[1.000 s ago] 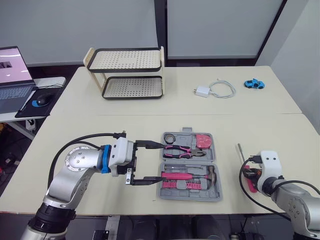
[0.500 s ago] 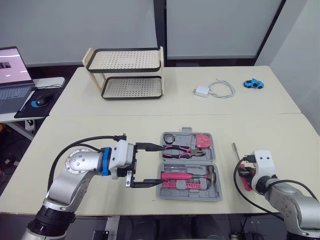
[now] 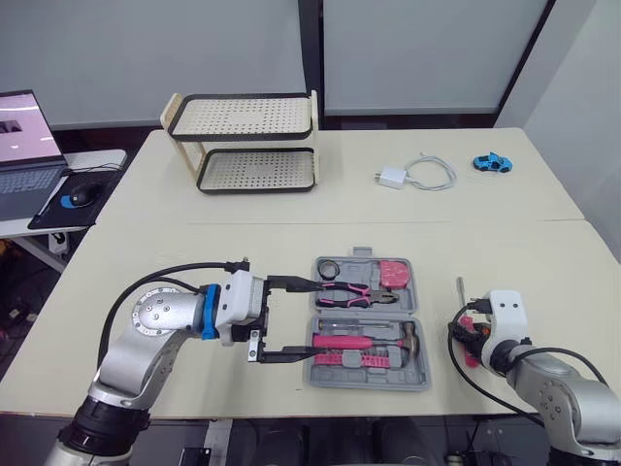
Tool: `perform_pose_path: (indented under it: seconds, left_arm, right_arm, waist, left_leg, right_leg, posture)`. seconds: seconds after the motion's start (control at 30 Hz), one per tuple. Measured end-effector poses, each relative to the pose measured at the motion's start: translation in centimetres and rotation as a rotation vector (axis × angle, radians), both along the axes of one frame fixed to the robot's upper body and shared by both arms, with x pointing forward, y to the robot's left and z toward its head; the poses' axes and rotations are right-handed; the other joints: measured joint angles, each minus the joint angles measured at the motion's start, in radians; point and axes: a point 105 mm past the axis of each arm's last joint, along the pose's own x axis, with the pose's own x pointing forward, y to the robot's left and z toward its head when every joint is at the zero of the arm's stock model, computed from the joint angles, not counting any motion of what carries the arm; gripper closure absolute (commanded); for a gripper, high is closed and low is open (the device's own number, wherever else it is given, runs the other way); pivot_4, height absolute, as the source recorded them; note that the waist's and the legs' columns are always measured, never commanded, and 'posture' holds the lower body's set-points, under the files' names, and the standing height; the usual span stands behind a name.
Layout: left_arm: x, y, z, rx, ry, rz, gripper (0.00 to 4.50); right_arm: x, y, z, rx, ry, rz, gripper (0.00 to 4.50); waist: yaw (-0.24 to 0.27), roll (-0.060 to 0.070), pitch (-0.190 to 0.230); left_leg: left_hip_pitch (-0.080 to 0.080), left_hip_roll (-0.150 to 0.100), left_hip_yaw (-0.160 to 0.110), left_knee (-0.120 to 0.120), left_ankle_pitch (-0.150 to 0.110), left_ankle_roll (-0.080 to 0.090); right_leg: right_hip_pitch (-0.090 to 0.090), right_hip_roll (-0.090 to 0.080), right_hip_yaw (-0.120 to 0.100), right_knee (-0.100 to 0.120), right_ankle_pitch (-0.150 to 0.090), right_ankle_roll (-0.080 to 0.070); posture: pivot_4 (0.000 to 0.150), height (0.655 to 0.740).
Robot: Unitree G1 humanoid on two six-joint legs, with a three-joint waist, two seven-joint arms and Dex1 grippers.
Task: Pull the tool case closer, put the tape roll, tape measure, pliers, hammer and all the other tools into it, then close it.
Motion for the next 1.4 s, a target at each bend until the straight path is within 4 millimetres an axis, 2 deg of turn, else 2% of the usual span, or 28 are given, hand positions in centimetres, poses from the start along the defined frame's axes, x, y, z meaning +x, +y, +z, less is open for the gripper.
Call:
perform_pose_path:
  seconds: [0.07,0.2,0.3,0.4,0.47,0.57,0.77,0.97,1.13,1.4]
  left_arm:
    - [0.1,0.0,0.1,-0.002,-0.006,0.006,0.00]
    - [0.2,0.0,0.2,-0.003,-0.008,0.008,0.00]
    - [0.1,0.0,0.1,-0.003,-0.006,0.010,0.00]
    - [0.0,0.0,0.0,-0.004,0.001,0.012,0.00]
    - [-0.1,-0.1,0.1,-0.005,-0.005,0.008,0.00]
    - [-0.4,-0.4,0.2,-0.007,-0.015,-0.001,0.00]
    - [-0.6,-0.5,0.2,-0.006,-0.013,0.001,0.00]
    - [-0.8,-0.9,0.4,-0.005,-0.011,-0.001,0.00]
    - [-0.7,-0.9,0.4,0.002,-0.006,0.004,0.00]
    - [-1.0,-1.2,0.7,-0.001,-0.022,0.004,0.00]
  right_arm:
    - [-0.4,0.3,0.7,0.042,-0.006,0.009,0.06]
    - [-1.2,0.1,2.9,0.067,-0.027,0.072,0.02]
    - [-2.2,-1.7,5.1,-0.067,-0.017,0.204,0.02]
    - [-2.6,-3.3,7.3,-0.329,0.021,0.456,0.02]
    - [-2.2,-3.0,8.4,-0.462,0.013,0.677,0.02]
    - [-1.7,-2.2,8.9,-0.596,0.025,1.010,0.02]
    - [-0.3,-2.1,8.1,-0.932,0.055,1.585,0.02]
    - [1.5,-1.9,5.9,-1.137,0.132,1.958,0.02]
    - [2.1,-1.2,4.6,-1.183,0.149,2.117,0.02]
    - [3.1,-1.8,3.3,-1.231,0.230,2.224,0.02]
  waist:
    - [0.000,0.000,0.000]
    - [0.000,0.001,0.001]
    - [0.001,0.004,0.002]
    - [0.001,0.003,0.002]
    - [-0.005,0.002,0.003]
    - [-0.008,0.001,0.004]
    - [-0.004,0.000,0.006]
    - [-0.003,0.001,0.007]
    - [-0.002,0.001,0.007]
    - [-0.001,0.001,0.007]
  left_leg:
    - [0.000,0.000,0.000,0.000,0.000,0.000]
    - [0.000,-0.001,0.001,0.000,0.000,0.000]
    - [0.000,-0.002,0.001,0.000,0.000,0.000]
    - [0.000,-0.002,0.002,0.001,0.000,0.000]
    - [0.001,-0.002,0.002,0.000,0.000,0.000]
    - [0.002,0.000,0.003,0.000,0.000,0.000]
    - [0.001,0.002,0.003,0.000,0.000,0.000]
    - [-0.002,0.002,0.003,0.000,0.003,-0.005]
    - [-0.003,0.001,0.002,0.001,0.003,-0.005]
    - [-0.003,0.001,0.002,0.001,0.003,-0.005]
  right_leg:
    - [0.000,0.000,0.000,0.000,0.000,0.000]
    - [0.000,0.000,0.000,0.000,0.000,0.000]
    - [0.000,-0.001,0.001,-0.001,0.000,0.000]
    - [0.001,-0.001,-0.001,-0.002,0.000,0.000]
    - [0.003,0.002,-0.002,-0.002,0.000,0.001]
    - [0.003,0.002,-0.002,-0.002,0.000,0.000]
    - [0.002,-0.001,-0.002,-0.004,0.000,0.000]
    - [0.000,-0.001,-0.002,-0.005,0.000,0.000]
    - [-0.001,-0.001,-0.002,-0.005,0.000,0.000]
    - [-0.002,-0.001,-0.002,-0.004,0.000,0.000]
  posture:
    - [0.150,0.7400]
    - [0.150,0.7400]
    - [0.150,0.7400]
    - [0.150,0.7400]
    - [0.150,0.7400]
    - [0.150,0.7400]
    - [0.150,0.7400]
    - [0.150,0.7400]
    - [0.150,0.7400]
    - [0.150,0.7400]
